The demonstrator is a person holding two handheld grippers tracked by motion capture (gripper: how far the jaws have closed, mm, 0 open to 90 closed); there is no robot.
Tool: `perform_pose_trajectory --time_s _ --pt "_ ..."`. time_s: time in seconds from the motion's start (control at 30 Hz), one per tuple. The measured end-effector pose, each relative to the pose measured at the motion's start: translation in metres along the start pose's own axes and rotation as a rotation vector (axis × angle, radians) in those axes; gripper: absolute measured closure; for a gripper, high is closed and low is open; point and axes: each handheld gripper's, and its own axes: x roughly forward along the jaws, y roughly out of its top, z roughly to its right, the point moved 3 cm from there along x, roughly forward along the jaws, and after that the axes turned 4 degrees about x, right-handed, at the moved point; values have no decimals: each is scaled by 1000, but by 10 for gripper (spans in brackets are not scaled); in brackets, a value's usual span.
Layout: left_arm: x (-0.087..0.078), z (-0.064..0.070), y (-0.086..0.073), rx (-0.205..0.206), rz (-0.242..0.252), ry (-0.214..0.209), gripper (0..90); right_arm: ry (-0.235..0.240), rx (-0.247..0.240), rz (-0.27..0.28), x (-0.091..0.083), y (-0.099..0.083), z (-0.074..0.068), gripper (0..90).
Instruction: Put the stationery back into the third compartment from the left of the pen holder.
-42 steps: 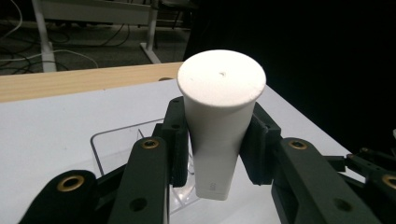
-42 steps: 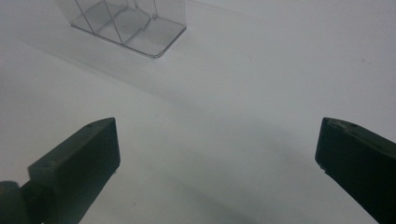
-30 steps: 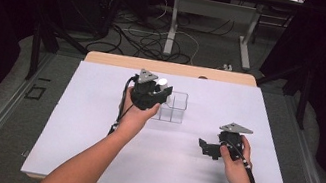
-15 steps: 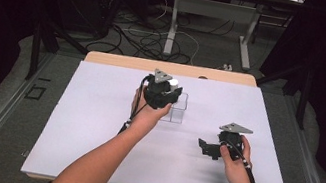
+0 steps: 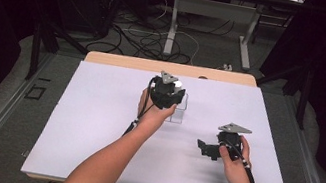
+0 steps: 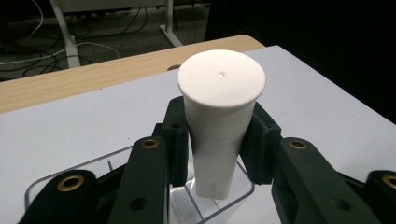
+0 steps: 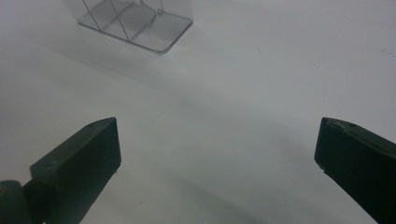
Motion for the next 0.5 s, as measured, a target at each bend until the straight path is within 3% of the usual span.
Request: perform_pose_trajectory --time_s 0.5 --pt "16 4 -11 8 -59 1 666 14 3 -12 2 -1 -1 10"
